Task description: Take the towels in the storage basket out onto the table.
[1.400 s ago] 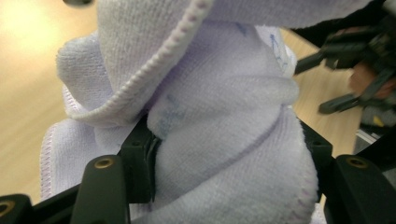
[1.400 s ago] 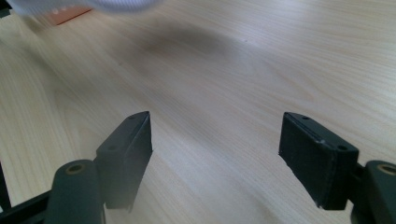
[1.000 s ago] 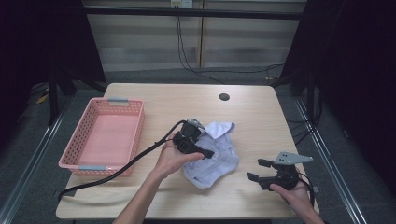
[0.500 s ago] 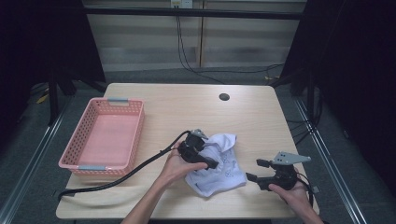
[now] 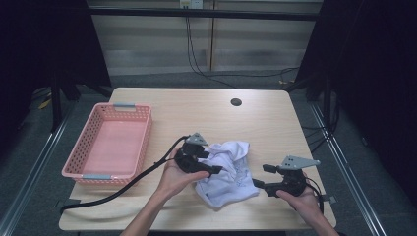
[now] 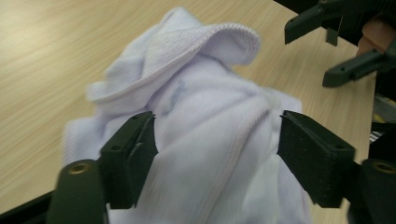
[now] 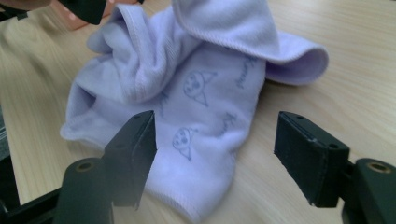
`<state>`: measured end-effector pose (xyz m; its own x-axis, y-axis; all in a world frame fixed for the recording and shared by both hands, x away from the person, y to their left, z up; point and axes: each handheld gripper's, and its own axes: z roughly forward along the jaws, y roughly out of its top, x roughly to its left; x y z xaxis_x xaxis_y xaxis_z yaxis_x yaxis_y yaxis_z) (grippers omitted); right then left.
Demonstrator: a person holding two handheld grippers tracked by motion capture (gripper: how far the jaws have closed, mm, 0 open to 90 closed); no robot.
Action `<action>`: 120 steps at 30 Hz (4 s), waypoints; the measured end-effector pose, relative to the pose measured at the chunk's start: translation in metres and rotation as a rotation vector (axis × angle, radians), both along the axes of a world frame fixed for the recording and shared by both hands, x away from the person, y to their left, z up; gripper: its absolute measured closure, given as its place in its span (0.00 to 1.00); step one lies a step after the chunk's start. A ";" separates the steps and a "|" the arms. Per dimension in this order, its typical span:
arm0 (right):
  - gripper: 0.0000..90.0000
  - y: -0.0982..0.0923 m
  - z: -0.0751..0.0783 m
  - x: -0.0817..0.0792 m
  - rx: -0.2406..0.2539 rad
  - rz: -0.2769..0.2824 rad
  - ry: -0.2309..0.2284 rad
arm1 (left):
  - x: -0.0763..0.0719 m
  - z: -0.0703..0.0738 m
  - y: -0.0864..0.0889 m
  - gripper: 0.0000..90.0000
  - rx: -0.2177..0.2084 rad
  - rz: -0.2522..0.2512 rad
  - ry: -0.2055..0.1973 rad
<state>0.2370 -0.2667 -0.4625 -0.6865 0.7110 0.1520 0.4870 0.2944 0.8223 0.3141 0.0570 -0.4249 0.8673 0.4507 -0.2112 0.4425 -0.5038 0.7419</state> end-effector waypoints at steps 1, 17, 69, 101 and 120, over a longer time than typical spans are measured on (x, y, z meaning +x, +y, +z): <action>0.33 0.000 0.000 0.000 0.000 0.000 0.000 | 0.000 0.000 0.000 0.38 0.000 0.000 0.000; 0.43 0.061 0.011 0.059 -0.027 0.079 -0.019 | -0.037 -0.030 0.037 0.53 0.009 0.066 -0.024; 0.84 0.071 -0.002 0.116 0.093 0.087 0.041 | -0.006 -0.035 0.010 0.87 -0.115 0.035 -0.008; 0.54 -0.015 0.055 0.137 0.030 -0.240 -0.106 | -0.005 0.003 0.097 0.65 -0.251 0.141 -0.034; 0.69 0.097 -0.029 0.024 -0.001 0.280 0.168 | 0.009 -0.062 0.070 0.55 -0.072 0.142 0.063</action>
